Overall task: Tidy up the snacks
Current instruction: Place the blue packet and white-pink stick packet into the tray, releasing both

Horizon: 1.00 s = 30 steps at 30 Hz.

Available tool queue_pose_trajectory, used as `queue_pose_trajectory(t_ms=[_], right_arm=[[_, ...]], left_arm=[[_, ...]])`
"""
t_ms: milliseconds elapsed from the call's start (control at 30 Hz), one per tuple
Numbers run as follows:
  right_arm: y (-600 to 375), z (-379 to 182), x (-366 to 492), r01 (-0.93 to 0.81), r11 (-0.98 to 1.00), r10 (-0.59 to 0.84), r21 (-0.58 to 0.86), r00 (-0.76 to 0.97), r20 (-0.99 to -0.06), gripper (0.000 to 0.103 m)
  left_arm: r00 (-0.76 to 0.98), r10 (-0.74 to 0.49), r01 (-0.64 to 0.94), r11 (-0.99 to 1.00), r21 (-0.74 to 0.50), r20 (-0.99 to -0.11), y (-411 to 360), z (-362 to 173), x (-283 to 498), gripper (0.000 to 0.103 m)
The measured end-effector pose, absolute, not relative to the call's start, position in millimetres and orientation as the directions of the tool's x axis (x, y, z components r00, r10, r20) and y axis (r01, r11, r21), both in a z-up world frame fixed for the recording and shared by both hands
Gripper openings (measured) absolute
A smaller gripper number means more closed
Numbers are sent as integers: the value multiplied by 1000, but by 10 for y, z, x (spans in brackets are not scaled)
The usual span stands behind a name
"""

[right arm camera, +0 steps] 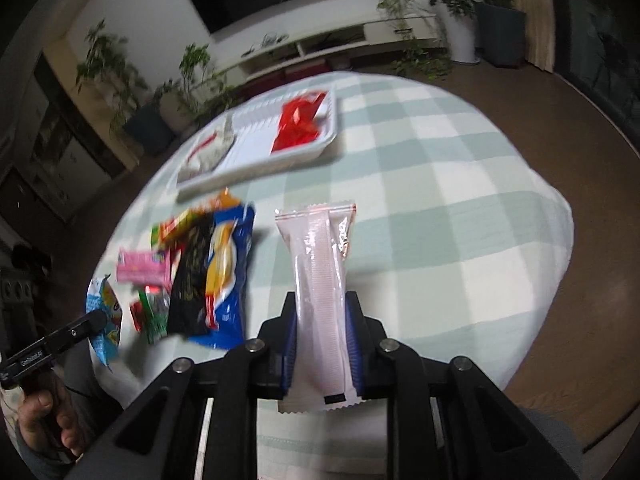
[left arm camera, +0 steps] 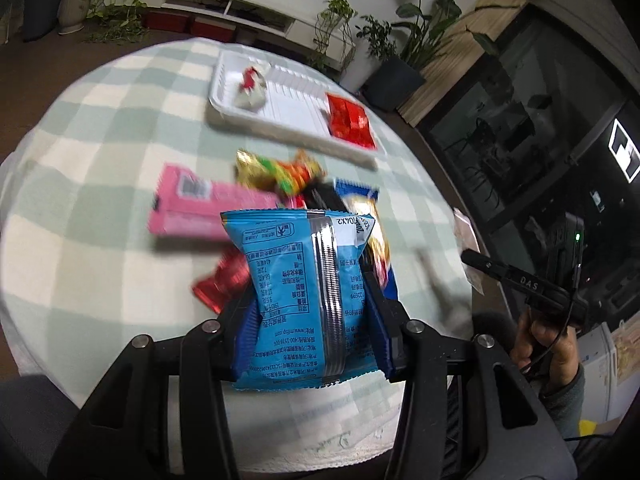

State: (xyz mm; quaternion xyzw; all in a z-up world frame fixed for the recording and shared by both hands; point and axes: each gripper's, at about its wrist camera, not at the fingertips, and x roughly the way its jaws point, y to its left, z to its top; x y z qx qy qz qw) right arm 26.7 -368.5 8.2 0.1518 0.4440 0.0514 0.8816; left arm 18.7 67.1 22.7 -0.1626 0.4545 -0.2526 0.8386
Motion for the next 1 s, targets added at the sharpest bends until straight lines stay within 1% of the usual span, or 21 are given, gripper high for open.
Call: queue_pose_trajectory(t_ms=[100, 200, 333, 400, 467, 600, 767, 1000], right_arm=[[-3908, 255, 386, 74, 938, 217, 339, 636, -740, 23], [-4019, 501, 530, 71, 932, 216, 355, 679, -702, 23], [-3924, 884, 899, -3, 921, 266, 389, 734, -625, 23], [-3769, 1015, 1107, -54, 921, 295, 386, 744, -599, 23], [-3579, 1082, 1363, -105, 914, 335, 391, 739, -584, 23], [-3164, 989, 1905, -148, 925, 347, 350, 704, -620, 23], [-2878, 559, 2508, -126, 934, 336, 334, 626, -704, 23], [-2662, 138, 2761, -133, 955, 292, 264, 566, -771, 23]], left_arm=[[485, -572, 280, 818, -502, -662, 810, 454, 426, 44], [525, -548, 304, 835, -458, -651, 872, 762, 731, 44], [553, -527, 346, 850, -398, -645, 755, 1146, 1272, 44], [536, -543, 363, 840, -404, -647, 647, 1240, 1559, 44], [525, -533, 369, 845, -386, -663, 494, 1272, 1904, 44], [469, -505, 378, 856, -352, -725, 135, 1112, 2485, 44], [411, -457, 379, 873, -309, -789, -235, 710, 2880, 44], [376, -407, 355, 893, -276, -833, -385, 162, 3139, 44]])
